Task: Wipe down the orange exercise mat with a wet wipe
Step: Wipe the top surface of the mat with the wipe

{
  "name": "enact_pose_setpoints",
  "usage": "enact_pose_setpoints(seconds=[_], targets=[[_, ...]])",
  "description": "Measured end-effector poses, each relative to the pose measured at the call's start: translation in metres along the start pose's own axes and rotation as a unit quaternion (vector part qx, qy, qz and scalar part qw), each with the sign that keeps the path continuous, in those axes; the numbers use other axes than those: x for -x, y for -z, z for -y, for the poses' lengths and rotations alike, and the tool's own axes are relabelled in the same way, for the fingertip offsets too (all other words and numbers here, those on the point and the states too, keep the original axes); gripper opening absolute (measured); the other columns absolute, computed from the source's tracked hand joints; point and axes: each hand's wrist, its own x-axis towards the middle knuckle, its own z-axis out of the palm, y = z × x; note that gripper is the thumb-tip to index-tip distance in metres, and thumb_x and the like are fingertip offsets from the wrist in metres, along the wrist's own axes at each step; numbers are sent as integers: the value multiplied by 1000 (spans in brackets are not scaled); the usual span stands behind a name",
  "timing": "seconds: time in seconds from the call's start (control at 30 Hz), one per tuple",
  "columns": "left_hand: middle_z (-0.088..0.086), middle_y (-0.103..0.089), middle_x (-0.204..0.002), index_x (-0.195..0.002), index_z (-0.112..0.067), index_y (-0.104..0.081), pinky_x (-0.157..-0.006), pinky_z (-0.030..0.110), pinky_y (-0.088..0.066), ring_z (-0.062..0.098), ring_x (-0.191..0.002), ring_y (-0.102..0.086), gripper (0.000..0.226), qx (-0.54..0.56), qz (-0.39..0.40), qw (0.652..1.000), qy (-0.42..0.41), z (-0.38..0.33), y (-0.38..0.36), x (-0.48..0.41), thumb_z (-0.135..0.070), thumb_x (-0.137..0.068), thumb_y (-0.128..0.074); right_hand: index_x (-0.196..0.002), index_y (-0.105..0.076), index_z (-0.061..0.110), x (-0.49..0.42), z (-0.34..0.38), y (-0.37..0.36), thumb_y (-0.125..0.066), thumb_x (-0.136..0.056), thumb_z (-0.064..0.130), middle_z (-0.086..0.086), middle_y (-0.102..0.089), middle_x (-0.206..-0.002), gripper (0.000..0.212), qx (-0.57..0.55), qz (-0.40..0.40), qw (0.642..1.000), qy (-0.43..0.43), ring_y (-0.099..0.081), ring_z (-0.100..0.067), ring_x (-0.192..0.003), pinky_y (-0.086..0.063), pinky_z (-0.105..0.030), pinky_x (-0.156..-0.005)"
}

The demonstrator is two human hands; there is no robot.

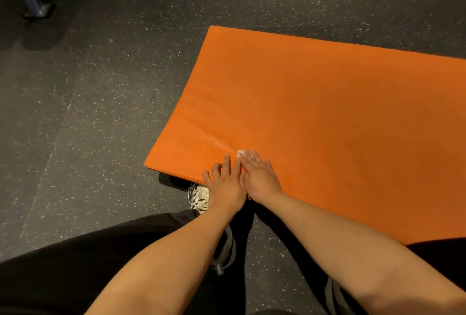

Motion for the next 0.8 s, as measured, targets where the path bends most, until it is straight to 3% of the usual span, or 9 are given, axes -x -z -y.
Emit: enact_pose_setpoints(seconds=[0.07, 0.17, 0.23, 0.43, 0.5, 0.63, 0.8], targets=[[0, -2, -169, -157, -37, -18, -118, 58, 1, 31, -147, -7, 51, -1, 1, 1000, -3, -1, -1, -1, -43, -107, -20, -163, -8, 27, -2, -15, 6, -22, -110, 31, 8, 0, -170, 54, 42, -5, 999, -13, 9, -12, -155, 8, -46, -125], [-1, -1, -169, -157, -38, -18, -118, 59, 4, 31, -148, -5, 52, -10, 14, 1000, -10, -4, -1, 0, -46, -106, -23, -163, -1, 26, 1, -37, 19, -20, -109, 26, 8, 7, -169, 58, 16, -29, 985, -172, 12, -14, -155, 6, -49, -125], [-1, 1, -169, -157, -39, -17, -118, 59, 5, 32, -149, -4, 53, -12, 19, 1000, -11, -4, -1, 1, -48, -105, -23, -162, 4, 24, 7, -37, 18, -20, -108, 25, 6, 13, -169, 60, 2, -37, 975, -219, 15, -15, -155, 6, -50, -124], [-3, 3, -169, -158, -40, -16, -119, 57, 6, 32, -149, -4, 54, 0, 31, 1000, -4, -6, 1, 1, -48, -105, -24, -163, -3, 24, 18, -10, 5, -24, -110, 27, 4, 6, -170, 57, 16, 21, 999, -32, 12, -14, -155, 7, -47, -125], [-3, 2, -169, -158, -40, -17, -119, 57, 5, 32, -149, -4, 54, 0, 30, 1000, -4, -6, 2, 1, -48, -105, -24, -163, -4, 26, 14, -21, 12, -23, -110, 28, 4, 6, -170, 57, 42, 24, 997, -54, 13, -15, -155, 5, -49, -125], [-3, 2, -169, -157, -39, -18, -119, 58, 5, 31, -149, -4, 53, 1, 30, 1000, -3, -8, 3, 2, -48, -105, -25, -163, -5, 20, 15, -26, 16, -29, -106, 24, -5, 3, -169, 61, 15, -40, 983, -179, 10, -23, -156, 1, -47, -126], [-4, -5, -168, -155, -42, -23, -118, 57, -1, 31, -146, -11, 50, 13, 14, 1000, -2, -7, 4, -1, -44, -105, -25, -163, -8, 21, 17, -8, 7, -28, -110, 26, 1, -2, -170, 57, 7, -3, 999, -35, 8, -16, -156, 3, -43, -126]])
